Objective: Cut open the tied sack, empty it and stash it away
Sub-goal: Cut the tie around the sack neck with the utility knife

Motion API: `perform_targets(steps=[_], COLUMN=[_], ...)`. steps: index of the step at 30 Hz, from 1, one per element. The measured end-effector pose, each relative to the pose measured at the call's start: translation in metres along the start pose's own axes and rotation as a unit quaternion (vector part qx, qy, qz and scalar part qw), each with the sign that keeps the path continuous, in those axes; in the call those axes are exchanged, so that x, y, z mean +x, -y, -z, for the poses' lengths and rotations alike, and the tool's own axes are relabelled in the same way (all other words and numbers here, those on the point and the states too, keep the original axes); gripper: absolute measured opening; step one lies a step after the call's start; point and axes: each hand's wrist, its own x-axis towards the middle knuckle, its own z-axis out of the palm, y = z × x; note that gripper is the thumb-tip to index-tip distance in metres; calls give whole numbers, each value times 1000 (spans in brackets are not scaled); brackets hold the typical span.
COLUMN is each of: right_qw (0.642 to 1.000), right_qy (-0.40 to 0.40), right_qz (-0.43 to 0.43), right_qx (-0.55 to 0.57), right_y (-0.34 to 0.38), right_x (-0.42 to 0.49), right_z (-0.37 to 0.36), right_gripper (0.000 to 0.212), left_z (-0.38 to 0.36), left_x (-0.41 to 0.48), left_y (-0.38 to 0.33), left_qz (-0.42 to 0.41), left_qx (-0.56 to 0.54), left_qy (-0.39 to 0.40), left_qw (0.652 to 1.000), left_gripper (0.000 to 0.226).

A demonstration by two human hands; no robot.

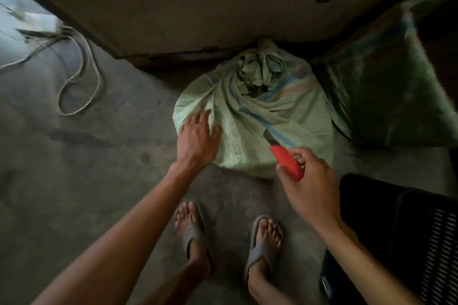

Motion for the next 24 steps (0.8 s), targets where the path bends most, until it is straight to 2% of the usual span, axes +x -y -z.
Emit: perform_targets(steps=[5, 7, 9, 13, 16, 18, 20, 21, 23, 24], right_qw=[995, 990, 980, 956, 943, 936, 933, 932, 934, 936], right_qy=[-65, -92, -126, -190, -214, -222, -228, -231, -225, -221], right_qz=[72, 102, 136, 201, 245, 267, 275, 275, 271, 265], right_qx=[13, 38, 69, 97, 76, 55, 51, 54, 63, 67], right_y=[-33, -37, -35, -27, -32, -38, -46, -51, -57, -59], right_x=[89, 120, 144, 177, 191, 196, 190, 184, 168, 158], right_z=[-44, -49, -51, -47, -44, -43, -42, -40, -33, -29], right_gripper=[30, 29, 26, 25, 26, 27, 29, 29, 28, 26], left_z=[-36, -41, -45, -53, -57, -57, -56, -55, -54, -53], left_x=[117, 162, 200, 242, 245, 236, 222, 212, 196, 185], left_y=[6, 1, -6, -19, -28, -34, -39, -42, -44, -45], left_qz=[-38, -64, -93, -139, -170, -181, -169, -146, -98, -82], left_qx=[-46, -92, -152, -189, -249, -278, -276, -245, -219, -239], left_qy=[-120, -133, -85, 25, 52, 59, 78, 89, 127, 163], left_qw=[991, 985, 980, 972, 952, 942, 943, 954, 962, 954], left_gripper=[46, 46, 45, 38, 45, 40, 29, 23, 27, 27])
